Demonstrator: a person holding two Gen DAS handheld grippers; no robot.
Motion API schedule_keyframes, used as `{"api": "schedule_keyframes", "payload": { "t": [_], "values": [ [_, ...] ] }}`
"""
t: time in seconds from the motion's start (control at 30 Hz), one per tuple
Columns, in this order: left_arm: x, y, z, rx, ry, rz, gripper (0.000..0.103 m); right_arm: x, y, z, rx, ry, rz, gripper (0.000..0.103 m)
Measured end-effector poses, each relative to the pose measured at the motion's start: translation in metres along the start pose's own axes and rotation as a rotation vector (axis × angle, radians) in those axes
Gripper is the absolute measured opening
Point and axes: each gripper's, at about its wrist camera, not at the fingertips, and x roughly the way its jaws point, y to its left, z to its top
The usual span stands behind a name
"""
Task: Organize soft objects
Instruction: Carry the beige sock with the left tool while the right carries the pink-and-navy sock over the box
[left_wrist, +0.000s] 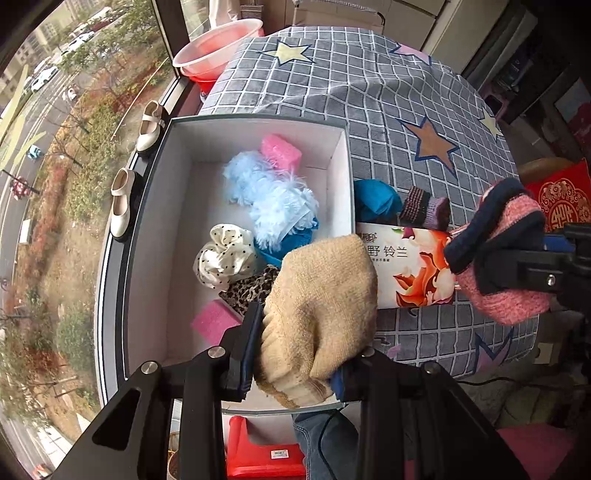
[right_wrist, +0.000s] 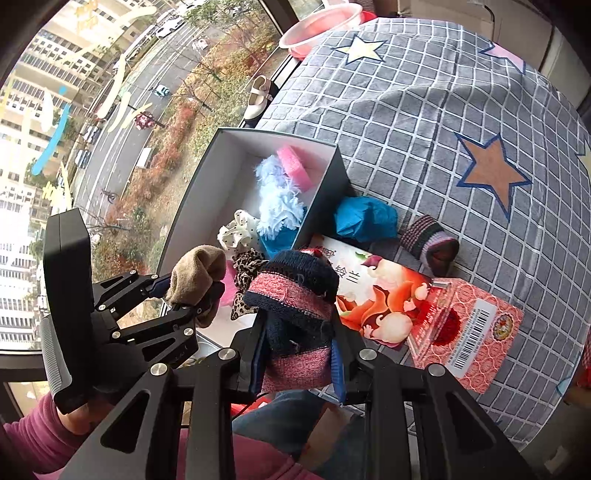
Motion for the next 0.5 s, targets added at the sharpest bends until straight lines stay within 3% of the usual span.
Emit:
{"api": "schedule_keyframes", "payload": {
  "t": [0.5],
  "values": [
    [0.009, 0.039, -0.016, -0.106, 0.007, 0.0, 0.035, 0.036, 0.05, 0.017, -0.155, 0.085, -0.002, 0.03]
  ]
}}
